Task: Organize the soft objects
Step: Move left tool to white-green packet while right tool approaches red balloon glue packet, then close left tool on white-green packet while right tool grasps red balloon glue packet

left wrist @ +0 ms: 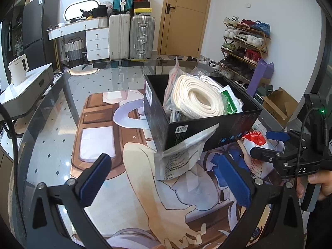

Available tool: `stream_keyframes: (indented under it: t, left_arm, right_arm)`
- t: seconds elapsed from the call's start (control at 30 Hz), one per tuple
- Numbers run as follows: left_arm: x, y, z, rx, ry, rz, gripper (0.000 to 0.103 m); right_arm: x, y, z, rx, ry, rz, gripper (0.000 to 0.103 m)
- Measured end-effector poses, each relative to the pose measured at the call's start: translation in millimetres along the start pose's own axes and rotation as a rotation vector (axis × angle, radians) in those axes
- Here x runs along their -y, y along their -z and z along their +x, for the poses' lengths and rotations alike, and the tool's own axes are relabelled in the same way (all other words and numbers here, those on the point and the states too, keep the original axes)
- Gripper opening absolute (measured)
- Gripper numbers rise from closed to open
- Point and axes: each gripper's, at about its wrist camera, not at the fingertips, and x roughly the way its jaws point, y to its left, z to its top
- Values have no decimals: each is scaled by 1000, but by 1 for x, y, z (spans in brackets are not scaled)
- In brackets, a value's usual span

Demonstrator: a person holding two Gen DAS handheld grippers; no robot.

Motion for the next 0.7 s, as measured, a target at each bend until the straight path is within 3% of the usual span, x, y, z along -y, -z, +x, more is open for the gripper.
stream_keyframes:
  t: [0.17,0.37,0.53,0.7]
  left_arm:
    - [-2,1,6,-24,18,-3,103]
    - [9,2,14,-48,30,54,100]
    - [15,2,19,-75,33,83,85]
    - [13,2,21,-86,46,81,59]
  right_arm:
    - [-3,0,10,-26,4,-7,101]
    - [-9,1,16,-27,36,-44,93]
    - [-12,2,16,-22,51,-61,83]
    - [-12,2,14,-18,48,-63,76]
